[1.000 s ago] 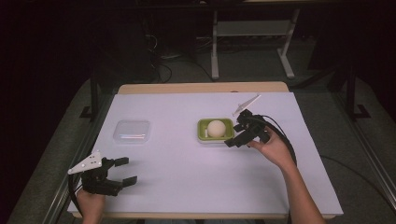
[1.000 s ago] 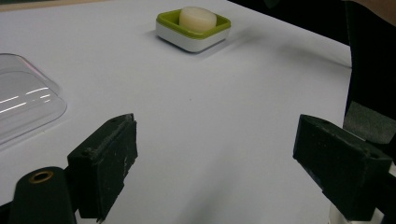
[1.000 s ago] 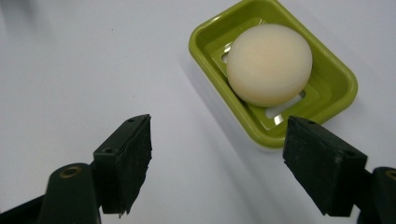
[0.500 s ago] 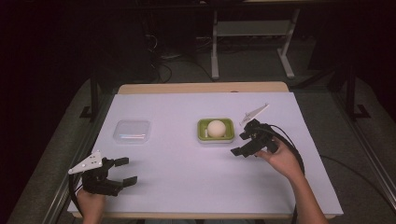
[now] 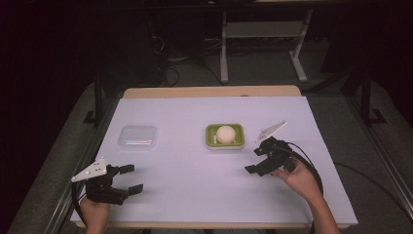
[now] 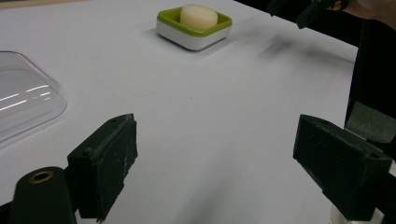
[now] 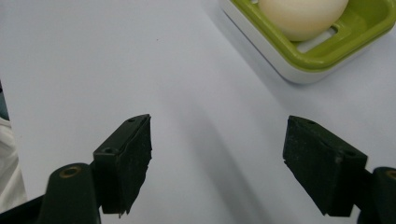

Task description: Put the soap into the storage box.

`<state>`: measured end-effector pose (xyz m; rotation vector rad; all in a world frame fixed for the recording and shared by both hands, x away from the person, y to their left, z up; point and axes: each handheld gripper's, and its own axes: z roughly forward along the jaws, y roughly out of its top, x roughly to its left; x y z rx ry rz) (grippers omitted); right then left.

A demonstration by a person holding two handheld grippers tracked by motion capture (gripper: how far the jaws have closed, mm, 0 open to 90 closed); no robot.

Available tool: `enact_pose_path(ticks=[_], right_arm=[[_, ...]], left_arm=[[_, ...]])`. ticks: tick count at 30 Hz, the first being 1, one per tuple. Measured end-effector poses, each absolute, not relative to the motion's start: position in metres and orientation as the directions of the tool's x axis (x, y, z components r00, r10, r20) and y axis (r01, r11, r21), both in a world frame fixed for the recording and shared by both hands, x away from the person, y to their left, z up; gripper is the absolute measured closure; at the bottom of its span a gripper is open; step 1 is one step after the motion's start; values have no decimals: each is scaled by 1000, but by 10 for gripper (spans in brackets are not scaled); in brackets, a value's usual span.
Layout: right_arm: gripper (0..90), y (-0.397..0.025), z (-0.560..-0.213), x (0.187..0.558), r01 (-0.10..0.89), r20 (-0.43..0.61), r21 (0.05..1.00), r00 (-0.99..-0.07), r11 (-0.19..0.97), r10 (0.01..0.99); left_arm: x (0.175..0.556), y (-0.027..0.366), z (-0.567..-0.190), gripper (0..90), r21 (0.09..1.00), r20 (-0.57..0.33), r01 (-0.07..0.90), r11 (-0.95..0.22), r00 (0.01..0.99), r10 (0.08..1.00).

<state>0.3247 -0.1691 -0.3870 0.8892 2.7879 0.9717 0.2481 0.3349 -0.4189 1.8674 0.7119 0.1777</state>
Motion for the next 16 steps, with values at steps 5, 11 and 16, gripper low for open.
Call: enact_pose_path(ticks=[5,11,16], right_arm=[[230,-176,-391,311,510,135,593,-826,623,548],[230,-186,-400,291,523,147,601,-815,604,560],[231,-195,-412,266,512,97,615,-805,600,586]], left_arm=[[248,334,-419,131,887,-201,388,-251,813,547],[248,333,-419,131,886,-206,391,-248,813,545],[250,336,-418,130,889,-209,390,-238,810,548]])
